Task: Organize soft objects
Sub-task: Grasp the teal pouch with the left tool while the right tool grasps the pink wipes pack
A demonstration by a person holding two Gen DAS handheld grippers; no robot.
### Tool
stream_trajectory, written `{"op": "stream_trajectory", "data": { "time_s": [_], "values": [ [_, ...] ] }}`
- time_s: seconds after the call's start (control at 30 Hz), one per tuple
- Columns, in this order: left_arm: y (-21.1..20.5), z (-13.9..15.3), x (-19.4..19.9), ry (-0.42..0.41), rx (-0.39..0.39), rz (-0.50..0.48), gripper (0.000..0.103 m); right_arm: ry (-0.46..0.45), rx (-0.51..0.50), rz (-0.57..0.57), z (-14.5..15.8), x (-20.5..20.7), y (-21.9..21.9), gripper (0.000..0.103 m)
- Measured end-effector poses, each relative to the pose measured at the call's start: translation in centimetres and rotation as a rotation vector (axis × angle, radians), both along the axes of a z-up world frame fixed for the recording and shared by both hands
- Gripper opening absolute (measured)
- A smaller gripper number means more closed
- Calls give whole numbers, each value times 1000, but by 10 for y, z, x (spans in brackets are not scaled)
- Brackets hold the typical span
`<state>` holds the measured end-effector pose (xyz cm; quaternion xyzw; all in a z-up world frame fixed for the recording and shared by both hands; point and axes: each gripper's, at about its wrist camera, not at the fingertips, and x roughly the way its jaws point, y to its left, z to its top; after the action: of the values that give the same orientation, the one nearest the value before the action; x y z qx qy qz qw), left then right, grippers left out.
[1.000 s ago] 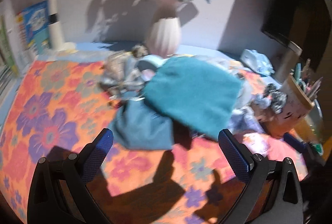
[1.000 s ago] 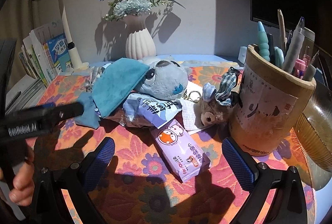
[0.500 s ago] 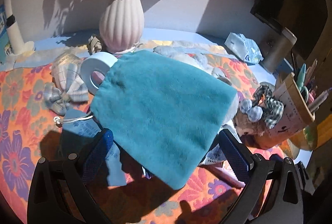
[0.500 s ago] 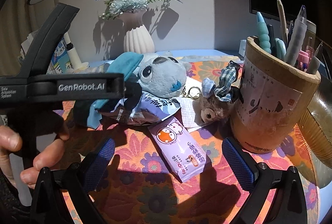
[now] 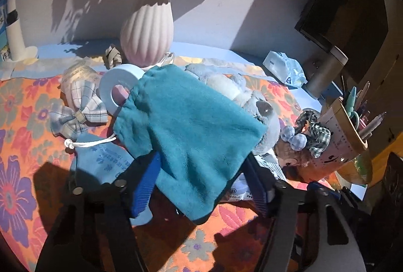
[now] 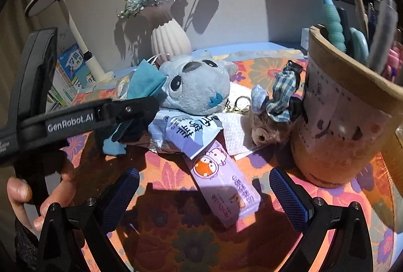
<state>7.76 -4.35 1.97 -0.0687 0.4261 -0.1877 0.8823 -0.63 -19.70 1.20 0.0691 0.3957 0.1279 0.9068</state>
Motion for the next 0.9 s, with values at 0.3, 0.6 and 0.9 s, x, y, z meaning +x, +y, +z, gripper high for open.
{"op": "stream_trajectory", "data": {
  "time_s": [0.3, 0.6, 0.9],
  "values": [
    [36, -2, -14, 6, -88, 51, 30, 121, 0, 21, -21, 11, -6, 100],
    [86, -17, -26, 66, -83, 113, 35, 117, -112, 20, -26, 17, 4, 55],
    [100, -13, -23, 95, -80, 145, 45, 109, -127, 55, -27, 12, 6, 66]
  ]
}}
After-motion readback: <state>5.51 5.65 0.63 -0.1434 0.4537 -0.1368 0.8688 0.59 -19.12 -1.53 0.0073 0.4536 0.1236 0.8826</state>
